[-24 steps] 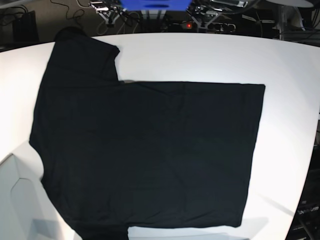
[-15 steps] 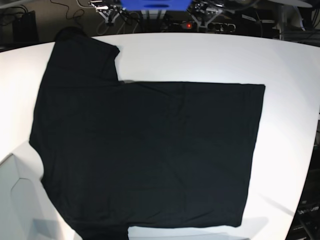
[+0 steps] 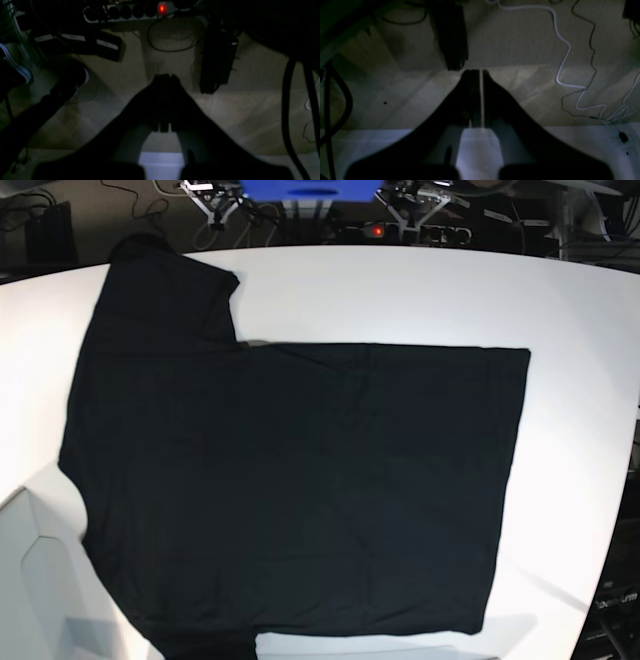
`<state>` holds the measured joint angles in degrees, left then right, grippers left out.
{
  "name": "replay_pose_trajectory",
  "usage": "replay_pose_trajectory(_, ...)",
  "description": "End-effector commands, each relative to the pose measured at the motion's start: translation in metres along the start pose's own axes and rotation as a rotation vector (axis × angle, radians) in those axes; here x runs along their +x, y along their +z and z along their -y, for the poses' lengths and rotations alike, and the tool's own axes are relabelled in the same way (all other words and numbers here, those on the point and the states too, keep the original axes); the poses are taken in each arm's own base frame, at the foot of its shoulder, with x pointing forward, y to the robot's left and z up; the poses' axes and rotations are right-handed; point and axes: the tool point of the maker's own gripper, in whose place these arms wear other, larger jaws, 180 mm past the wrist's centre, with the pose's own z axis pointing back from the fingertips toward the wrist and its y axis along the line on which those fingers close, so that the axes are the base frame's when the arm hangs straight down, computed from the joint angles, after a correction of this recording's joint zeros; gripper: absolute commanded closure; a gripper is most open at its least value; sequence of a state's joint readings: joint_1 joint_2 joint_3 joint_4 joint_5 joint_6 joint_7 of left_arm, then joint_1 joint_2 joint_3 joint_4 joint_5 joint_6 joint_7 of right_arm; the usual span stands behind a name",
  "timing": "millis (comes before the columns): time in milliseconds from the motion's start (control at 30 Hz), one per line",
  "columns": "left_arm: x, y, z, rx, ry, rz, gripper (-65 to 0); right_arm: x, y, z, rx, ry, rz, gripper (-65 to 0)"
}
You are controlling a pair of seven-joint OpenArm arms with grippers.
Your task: Fold the T-shirt properly
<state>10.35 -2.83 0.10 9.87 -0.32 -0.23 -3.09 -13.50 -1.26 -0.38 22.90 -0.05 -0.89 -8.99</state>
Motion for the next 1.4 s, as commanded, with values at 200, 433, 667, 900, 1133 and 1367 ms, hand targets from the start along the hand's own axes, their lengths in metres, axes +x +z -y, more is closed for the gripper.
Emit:
replay_pose_trajectory(200,-0.036,0.013,-0.026,0.034,-0.02,0.004,-0.1,-0.025,0.026,0.002,0.012,0.001,0.086,0.0)
replay_pose_trajectory(433,-0.03,0.06,-0.069,0.066,-0.027,0.179,-0.1,-0.05,0.077,0.032,-0.035,0.023,0.179,0.0)
replay_pose_trajectory(667,-0.014,0.12,-0.09,0.031,0.029,0.316,-0.1,-0.045,0.138,0.036,-0.041,0.043,0.304,0.0)
replay_pose_trajectory(900,0.029,0.187,-0.071,-0.078,0.004,0.481,-0.4,0.009,0.227,0.032,-0.037,0.057,0.536,0.0)
replay_pose_trajectory(1133,0.098,0.267,-0.074,-0.062,0.043,0.735,-1.2,0.055,0.276,0.043,-0.07,0.083,0.698,0.0)
replay_pose_trajectory(1367,0.153,0.308,-0.1,0.019,0.054,0.925,-34.8,0.088,0.282,0.046,-0.085,0.079,0.785,-21.9)
